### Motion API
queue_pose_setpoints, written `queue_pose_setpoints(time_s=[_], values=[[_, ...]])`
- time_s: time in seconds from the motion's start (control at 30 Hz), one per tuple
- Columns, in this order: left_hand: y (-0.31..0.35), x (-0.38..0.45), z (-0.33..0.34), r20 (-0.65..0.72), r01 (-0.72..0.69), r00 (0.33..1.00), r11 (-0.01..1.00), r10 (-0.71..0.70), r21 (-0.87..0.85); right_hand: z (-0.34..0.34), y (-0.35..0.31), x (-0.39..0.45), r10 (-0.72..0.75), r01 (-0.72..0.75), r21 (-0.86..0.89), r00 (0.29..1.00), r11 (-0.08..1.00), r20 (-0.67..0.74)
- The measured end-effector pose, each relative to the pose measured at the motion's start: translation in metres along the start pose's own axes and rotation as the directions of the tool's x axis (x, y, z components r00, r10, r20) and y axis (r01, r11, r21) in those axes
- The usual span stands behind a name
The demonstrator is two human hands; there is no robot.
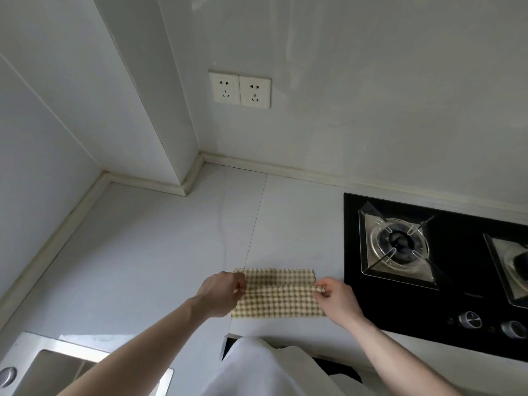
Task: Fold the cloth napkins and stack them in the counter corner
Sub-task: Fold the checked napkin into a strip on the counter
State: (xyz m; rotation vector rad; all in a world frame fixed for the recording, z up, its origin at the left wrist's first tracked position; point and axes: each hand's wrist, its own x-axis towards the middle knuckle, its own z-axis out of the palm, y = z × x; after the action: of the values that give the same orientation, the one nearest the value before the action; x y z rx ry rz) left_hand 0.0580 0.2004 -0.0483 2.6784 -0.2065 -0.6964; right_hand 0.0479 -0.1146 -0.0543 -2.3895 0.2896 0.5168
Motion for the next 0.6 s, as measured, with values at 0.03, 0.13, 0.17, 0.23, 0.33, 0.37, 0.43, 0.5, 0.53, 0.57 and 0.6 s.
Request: queue_pose_setpoints(time_s=[0.03,0.13,0.17,0.23,0.33,0.37,0.43,0.5,0.53,0.57,0.6], values=[[-0.001,0.005,-0.002,-0.007,0.019,1.0,1.0,-0.019,-0.006,0.0,-0.004,0.005,0.012,-0.012,0.01,1.0,1.0,-0.007],[-0.003,0.019,-0.005,-0.018,0.073,0.997,0.997,-0.073,-0.024,0.001,-0.013,0.019,0.045,-0.045,0.007,0.999,0.999,-0.002],[-0.003,0.023,-0.005,-0.023,0.087,0.996,0.996,-0.087,-0.027,0.002,-0.014,0.023,0.047,-0.047,-0.003,0.999,0.999,-0.007],[-0.003,0.03,-0.007,-0.034,0.109,0.993,0.994,-0.11,-0.031,0.003,-0.018,0.029,0.053,-0.054,-0.022,0.998,0.998,-0.013],[-0.003,0.039,-0.009,-0.04,0.135,0.99,0.99,-0.136,-0.036,0.006,-0.022,0.037,0.079,-0.079,-0.034,0.997,0.996,-0.01],[-0.004,0.042,-0.009,-0.038,0.138,0.989,0.99,-0.14,-0.034,0.006,-0.023,0.04,0.086,-0.086,-0.042,0.996,0.995,-0.008],[-0.004,0.047,-0.011,-0.026,0.131,0.991,0.991,-0.132,-0.026,0.007,-0.025,0.045,0.102,-0.103,-0.057,0.995,0.993,-0.005],[-0.004,0.051,-0.012,-0.016,0.114,0.993,0.993,-0.114,0.001,0.006,-0.026,0.048,0.134,-0.134,-0.067,0.991,0.989,-0.006],[-0.003,0.053,-0.011,-0.024,0.096,0.995,0.995,-0.095,0.028,0.006,-0.025,0.049,0.153,-0.154,-0.08,0.988,0.985,-0.009],[-0.001,0.054,-0.009,-0.042,0.07,0.997,0.996,-0.068,0.058,0.006,-0.023,0.05,0.181,-0.181,-0.084,0.983,0.98,-0.005],[0.002,0.054,-0.007,-0.063,0.045,0.997,0.996,-0.04,0.072,0.007,-0.02,0.051,0.206,-0.205,-0.093,0.979,0.974,0.003]])
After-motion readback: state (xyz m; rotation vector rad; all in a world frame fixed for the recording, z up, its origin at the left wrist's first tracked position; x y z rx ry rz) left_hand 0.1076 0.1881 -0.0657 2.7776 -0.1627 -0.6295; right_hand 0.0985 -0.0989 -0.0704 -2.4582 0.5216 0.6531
